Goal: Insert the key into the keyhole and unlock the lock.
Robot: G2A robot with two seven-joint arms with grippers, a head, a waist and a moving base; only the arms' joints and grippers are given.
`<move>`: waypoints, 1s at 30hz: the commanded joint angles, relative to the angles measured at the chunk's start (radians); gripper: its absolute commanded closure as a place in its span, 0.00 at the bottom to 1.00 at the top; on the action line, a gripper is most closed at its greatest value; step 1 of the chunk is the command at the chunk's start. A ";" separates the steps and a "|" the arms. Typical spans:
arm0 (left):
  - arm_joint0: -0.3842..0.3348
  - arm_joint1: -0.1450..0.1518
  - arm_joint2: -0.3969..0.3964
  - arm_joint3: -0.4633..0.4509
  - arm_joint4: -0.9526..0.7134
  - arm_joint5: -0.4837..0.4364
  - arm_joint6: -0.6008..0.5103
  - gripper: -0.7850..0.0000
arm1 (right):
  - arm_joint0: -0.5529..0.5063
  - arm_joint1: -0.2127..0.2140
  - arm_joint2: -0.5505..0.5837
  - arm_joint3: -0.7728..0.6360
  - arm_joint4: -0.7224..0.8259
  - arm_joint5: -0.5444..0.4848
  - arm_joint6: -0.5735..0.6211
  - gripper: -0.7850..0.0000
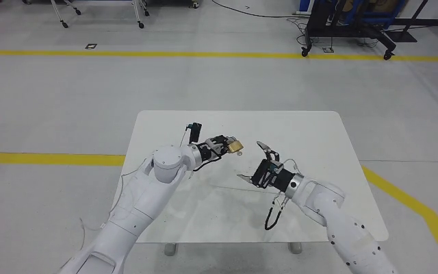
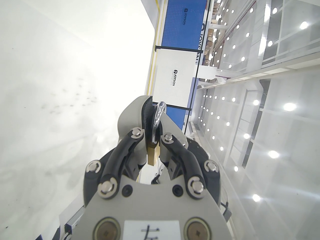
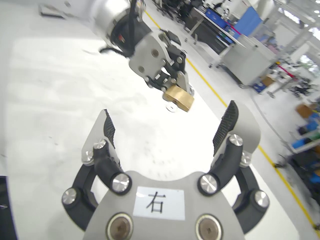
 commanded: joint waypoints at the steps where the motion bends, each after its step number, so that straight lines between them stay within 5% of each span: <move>1: -0.003 -0.001 0.003 -0.004 0.006 0.011 -0.002 1.00 | 0.003 -0.004 -0.022 0.002 -0.088 0.088 0.041 0.67; 12: -0.006 -0.008 0.012 0.004 0.020 0.022 0.005 1.00 | 0.018 -0.021 -0.096 0.008 -0.217 0.186 0.087 0.92; 30: 0.004 -0.010 -0.002 0.005 0.036 0.007 -0.011 1.00 | 0.045 -0.041 -0.135 0.023 -0.244 0.192 0.156 0.82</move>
